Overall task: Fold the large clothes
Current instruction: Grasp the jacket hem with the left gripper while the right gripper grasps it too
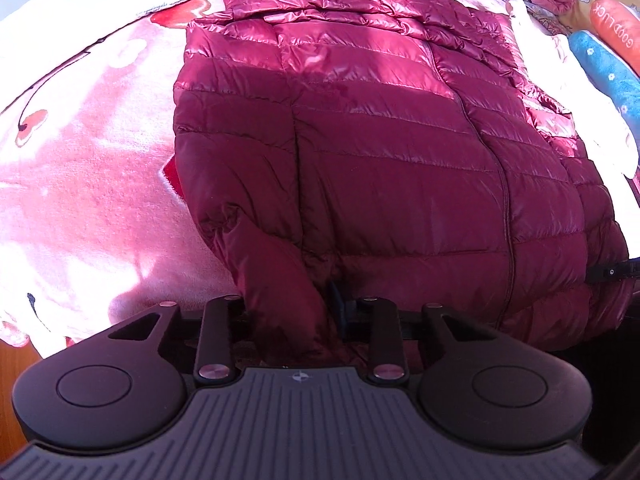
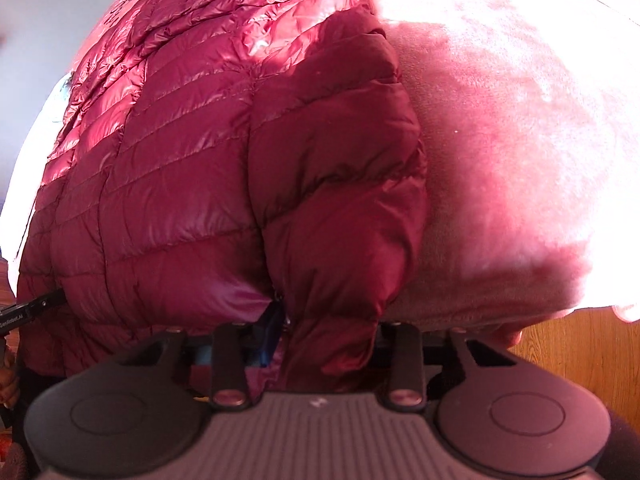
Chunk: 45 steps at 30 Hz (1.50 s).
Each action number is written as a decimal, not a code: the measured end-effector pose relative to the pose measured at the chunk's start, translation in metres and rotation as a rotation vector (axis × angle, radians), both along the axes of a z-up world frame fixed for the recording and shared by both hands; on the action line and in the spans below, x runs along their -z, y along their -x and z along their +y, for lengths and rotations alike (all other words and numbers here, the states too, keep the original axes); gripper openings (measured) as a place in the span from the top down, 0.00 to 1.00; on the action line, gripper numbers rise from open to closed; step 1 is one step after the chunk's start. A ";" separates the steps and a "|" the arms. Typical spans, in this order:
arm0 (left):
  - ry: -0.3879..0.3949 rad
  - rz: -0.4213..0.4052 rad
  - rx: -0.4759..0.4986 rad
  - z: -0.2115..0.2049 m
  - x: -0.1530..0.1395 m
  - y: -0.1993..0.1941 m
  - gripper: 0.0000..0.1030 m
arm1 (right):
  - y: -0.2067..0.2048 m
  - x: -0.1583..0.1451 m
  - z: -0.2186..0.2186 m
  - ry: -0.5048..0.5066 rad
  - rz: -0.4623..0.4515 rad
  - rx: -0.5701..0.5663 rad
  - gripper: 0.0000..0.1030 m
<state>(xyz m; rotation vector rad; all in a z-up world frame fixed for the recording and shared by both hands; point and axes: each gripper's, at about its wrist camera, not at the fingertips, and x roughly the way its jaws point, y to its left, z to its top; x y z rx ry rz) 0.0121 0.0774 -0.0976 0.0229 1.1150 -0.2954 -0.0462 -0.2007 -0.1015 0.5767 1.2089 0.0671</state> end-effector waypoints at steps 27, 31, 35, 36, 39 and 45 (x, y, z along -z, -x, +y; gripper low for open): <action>0.375 -0.222 -0.008 0.025 -0.090 0.038 0.95 | 0.064 -0.046 -0.023 -0.505 -0.350 0.136 0.97; 0.448 -0.243 -0.018 0.036 -0.105 0.049 0.95 | 0.079 -0.059 -0.028 -0.543 -0.389 0.150 0.97; 0.521 -0.252 -0.045 0.049 -0.120 0.056 0.95 | 0.102 -0.075 -0.031 -0.589 -0.432 0.150 0.97; 0.547 -0.247 -0.061 0.054 -0.123 0.058 0.95 | 0.105 -0.079 -0.030 -0.601 -0.440 0.155 0.97; 0.615 -0.239 -0.115 0.069 -0.131 0.061 0.94 | 0.118 -0.089 -0.035 -0.653 -0.471 0.176 0.97; 0.660 -0.259 -0.204 0.078 -0.140 0.038 0.94 | 0.107 -0.109 -0.055 -0.704 -0.536 0.271 0.97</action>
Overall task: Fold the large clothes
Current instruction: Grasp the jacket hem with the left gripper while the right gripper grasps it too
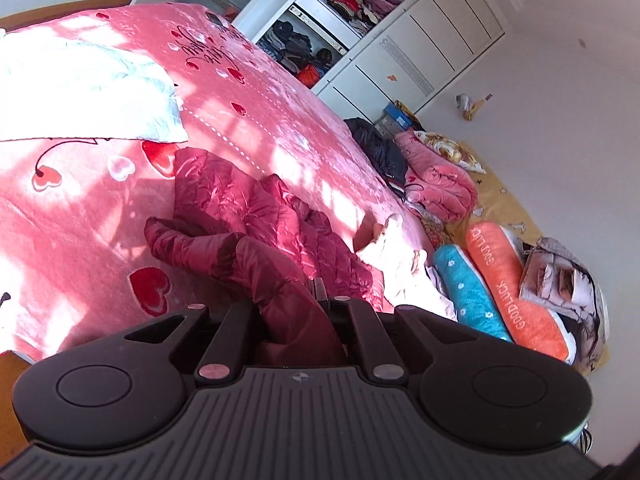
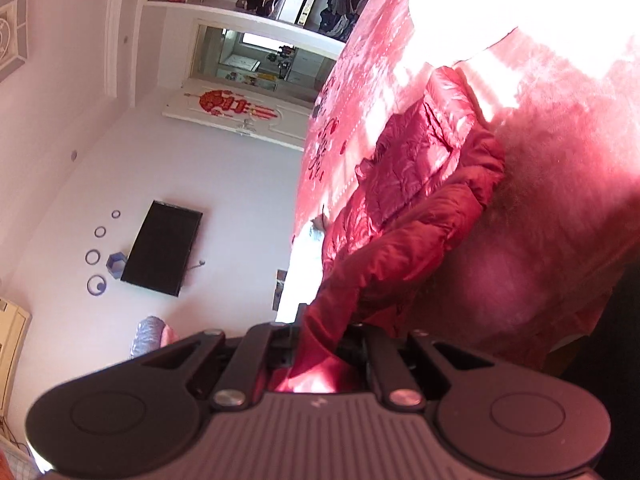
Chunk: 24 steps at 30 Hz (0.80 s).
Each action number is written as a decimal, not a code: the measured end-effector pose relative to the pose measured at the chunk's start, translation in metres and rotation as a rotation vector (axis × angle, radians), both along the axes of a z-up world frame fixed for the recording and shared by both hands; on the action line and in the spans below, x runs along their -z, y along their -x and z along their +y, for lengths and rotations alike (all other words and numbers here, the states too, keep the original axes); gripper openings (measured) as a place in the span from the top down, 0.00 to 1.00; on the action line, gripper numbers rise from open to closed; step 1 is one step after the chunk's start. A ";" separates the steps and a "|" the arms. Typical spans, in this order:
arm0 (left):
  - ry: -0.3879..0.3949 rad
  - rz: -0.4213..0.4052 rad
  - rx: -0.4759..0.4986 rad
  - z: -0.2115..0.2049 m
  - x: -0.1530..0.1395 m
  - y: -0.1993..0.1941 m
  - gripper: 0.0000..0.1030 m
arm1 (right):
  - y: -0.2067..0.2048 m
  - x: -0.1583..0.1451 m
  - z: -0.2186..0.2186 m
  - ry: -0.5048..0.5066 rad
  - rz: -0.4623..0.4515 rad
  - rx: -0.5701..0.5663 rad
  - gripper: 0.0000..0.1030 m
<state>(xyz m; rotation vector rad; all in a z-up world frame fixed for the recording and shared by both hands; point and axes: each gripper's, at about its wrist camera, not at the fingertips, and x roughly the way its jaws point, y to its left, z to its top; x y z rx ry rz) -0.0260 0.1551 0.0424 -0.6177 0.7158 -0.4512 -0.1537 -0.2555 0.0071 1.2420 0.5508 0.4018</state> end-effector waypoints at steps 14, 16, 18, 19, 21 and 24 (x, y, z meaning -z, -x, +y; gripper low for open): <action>0.081 0.099 -0.167 -0.012 0.036 -0.152 0.92 | -0.133 0.010 -0.051 -0.079 0.010 0.235 0.97; 0.085 0.124 -0.183 -0.018 0.047 -0.175 0.92 | -0.151 0.019 -0.054 -0.076 0.035 0.251 0.97; 0.082 0.143 -0.198 -0.018 0.056 -0.193 0.91 | -0.169 0.028 -0.058 -0.069 0.061 0.265 0.97; 0.083 0.155 -0.204 -0.021 0.061 -0.201 0.91 | -0.177 0.032 -0.060 -0.062 0.072 0.273 0.96; 0.079 0.173 -0.216 -0.025 0.070 -0.216 0.90 | -0.190 0.040 -0.065 -0.052 0.090 0.290 0.96; 0.075 0.211 -0.242 -0.029 0.084 -0.235 0.88 | -0.212 0.051 -0.067 -0.047 0.108 0.303 0.95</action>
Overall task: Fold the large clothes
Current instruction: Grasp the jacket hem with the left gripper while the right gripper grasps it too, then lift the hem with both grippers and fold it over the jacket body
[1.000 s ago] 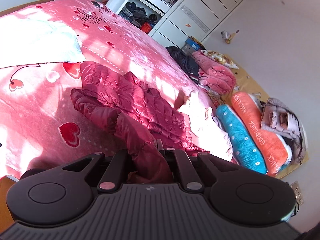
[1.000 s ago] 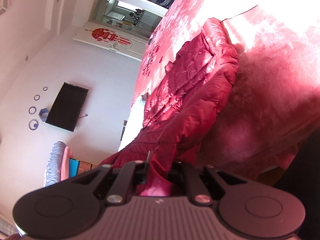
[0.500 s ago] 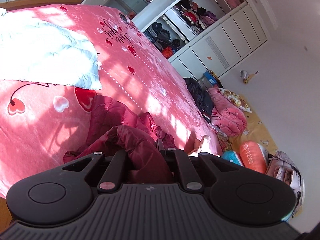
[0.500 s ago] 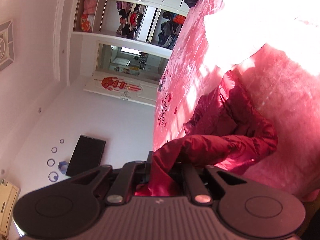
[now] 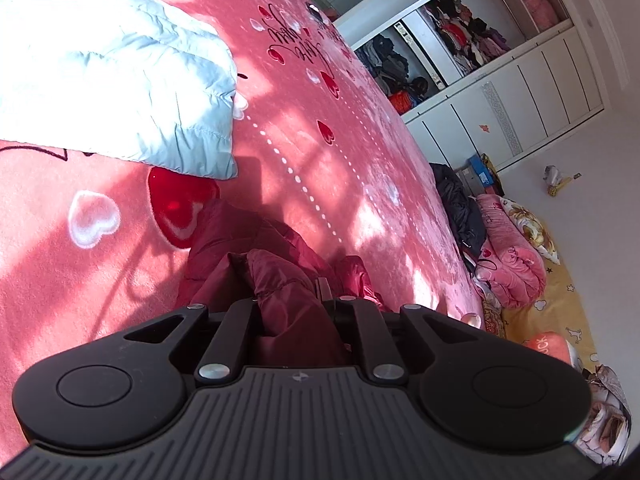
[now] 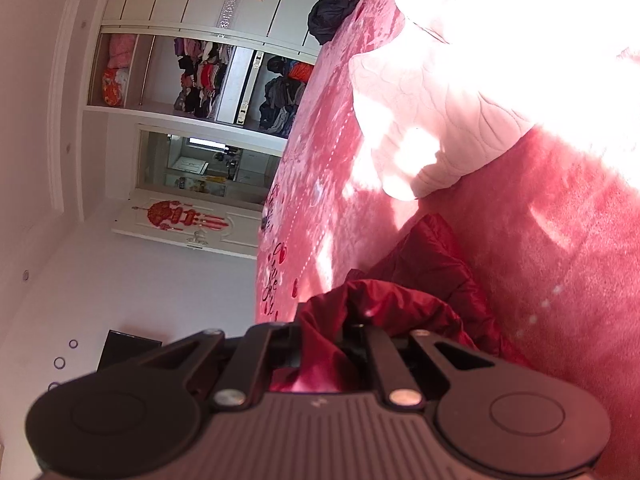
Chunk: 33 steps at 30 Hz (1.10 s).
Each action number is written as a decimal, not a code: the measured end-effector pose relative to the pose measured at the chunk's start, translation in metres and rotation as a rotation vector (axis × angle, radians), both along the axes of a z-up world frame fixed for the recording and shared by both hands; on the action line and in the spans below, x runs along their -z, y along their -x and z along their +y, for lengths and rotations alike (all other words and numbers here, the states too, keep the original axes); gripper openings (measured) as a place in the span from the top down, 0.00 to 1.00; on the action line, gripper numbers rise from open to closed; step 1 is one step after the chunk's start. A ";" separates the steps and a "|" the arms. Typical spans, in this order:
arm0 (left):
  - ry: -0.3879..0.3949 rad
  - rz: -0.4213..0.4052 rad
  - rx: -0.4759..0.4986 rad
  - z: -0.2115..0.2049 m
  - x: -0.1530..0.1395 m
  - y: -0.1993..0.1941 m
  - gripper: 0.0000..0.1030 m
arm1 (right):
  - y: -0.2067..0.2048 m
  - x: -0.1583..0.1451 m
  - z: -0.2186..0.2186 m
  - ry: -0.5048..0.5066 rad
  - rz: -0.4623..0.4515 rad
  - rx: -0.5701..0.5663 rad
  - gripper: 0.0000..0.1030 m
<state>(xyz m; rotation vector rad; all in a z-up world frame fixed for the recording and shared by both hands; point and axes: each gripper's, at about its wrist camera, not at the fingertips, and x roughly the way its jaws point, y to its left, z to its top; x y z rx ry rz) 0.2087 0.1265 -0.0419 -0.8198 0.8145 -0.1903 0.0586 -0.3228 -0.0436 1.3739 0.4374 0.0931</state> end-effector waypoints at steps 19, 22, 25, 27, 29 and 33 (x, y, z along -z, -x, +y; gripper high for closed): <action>-0.149 -0.110 -0.021 0.005 -0.016 -0.010 0.40 | -0.024 -0.002 0.000 0.216 -0.037 0.078 0.21; -0.210 -0.172 -0.039 0.010 -0.032 0.003 0.36 | -0.015 -0.015 0.007 0.298 -0.058 0.084 0.19; -0.294 -0.215 -0.015 0.003 -0.043 0.017 0.35 | -0.007 -0.029 0.022 0.421 -0.086 0.089 0.16; -0.356 -0.236 0.034 -0.010 -0.045 0.026 0.35 | -0.004 -0.037 0.038 0.513 -0.098 0.081 0.14; -0.417 -0.258 0.101 -0.031 -0.041 0.030 0.35 | -0.003 -0.040 0.056 0.603 -0.103 0.054 0.13; -0.512 -0.287 0.241 -0.084 -0.030 0.028 0.36 | -0.009 -0.039 0.106 0.826 -0.107 -0.030 0.13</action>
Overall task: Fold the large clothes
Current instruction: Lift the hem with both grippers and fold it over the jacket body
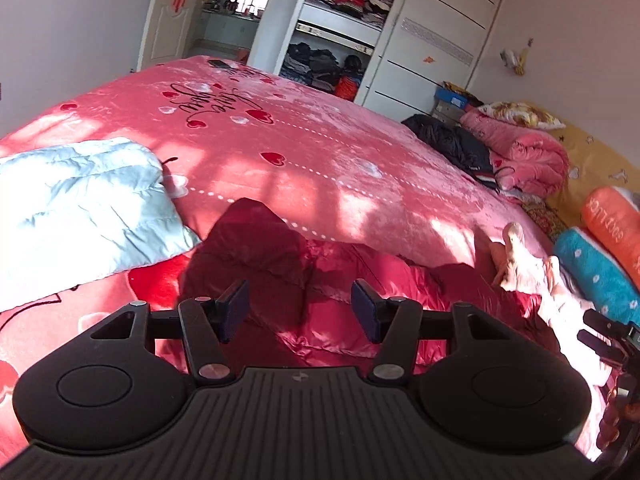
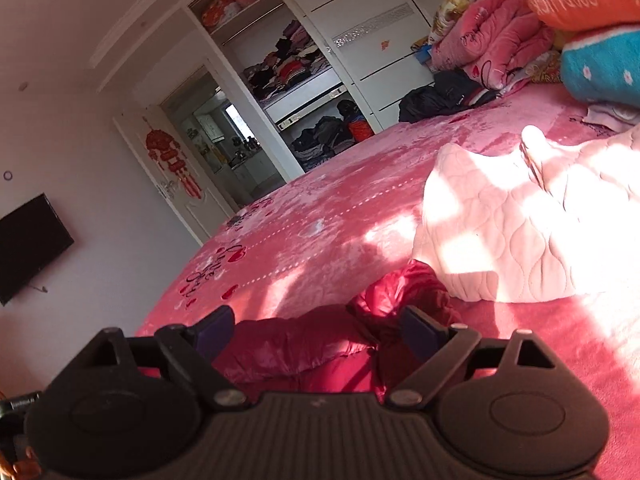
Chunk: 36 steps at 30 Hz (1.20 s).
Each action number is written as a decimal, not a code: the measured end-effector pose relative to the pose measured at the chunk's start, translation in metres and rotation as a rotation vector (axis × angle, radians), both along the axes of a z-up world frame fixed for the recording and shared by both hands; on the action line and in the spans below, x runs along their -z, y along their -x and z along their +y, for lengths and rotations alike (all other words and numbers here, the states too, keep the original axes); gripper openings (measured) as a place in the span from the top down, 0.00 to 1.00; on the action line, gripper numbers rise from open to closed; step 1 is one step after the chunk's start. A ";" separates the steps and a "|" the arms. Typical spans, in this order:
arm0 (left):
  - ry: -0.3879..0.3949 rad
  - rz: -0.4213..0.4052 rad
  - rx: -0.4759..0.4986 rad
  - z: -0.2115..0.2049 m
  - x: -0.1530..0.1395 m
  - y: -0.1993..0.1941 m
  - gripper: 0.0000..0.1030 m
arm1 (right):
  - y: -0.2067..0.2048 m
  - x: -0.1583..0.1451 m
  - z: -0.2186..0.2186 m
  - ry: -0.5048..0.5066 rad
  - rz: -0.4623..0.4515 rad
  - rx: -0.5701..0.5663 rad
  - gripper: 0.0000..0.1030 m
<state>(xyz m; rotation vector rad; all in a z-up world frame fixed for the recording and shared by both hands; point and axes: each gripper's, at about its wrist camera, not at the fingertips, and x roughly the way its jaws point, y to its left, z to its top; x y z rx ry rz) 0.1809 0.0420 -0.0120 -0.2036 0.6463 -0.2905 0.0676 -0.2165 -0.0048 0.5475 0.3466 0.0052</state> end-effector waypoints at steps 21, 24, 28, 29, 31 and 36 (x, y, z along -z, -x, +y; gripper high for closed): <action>-0.177 -0.045 0.185 -0.115 0.058 -0.045 0.38 | -0.080 0.053 0.077 0.320 0.109 -0.198 0.12; -0.190 -0.055 0.139 -0.111 0.067 -0.055 0.36 | -0.090 0.059 0.071 0.316 0.113 -0.172 0.12; -0.197 -0.068 0.094 -0.101 0.075 -0.066 0.33 | -0.103 0.065 0.062 0.305 0.125 -0.135 0.12; -0.202 -0.070 0.085 -0.099 0.077 -0.070 0.32 | -0.106 0.067 0.060 0.307 0.129 -0.123 0.12; -0.211 -0.070 0.058 -0.098 0.081 -0.079 0.32 | -0.113 0.070 0.055 0.310 0.143 -0.099 0.12; -0.216 -0.081 0.025 -0.092 0.088 -0.090 0.30 | -0.126 0.080 0.039 0.281 0.162 -0.058 0.12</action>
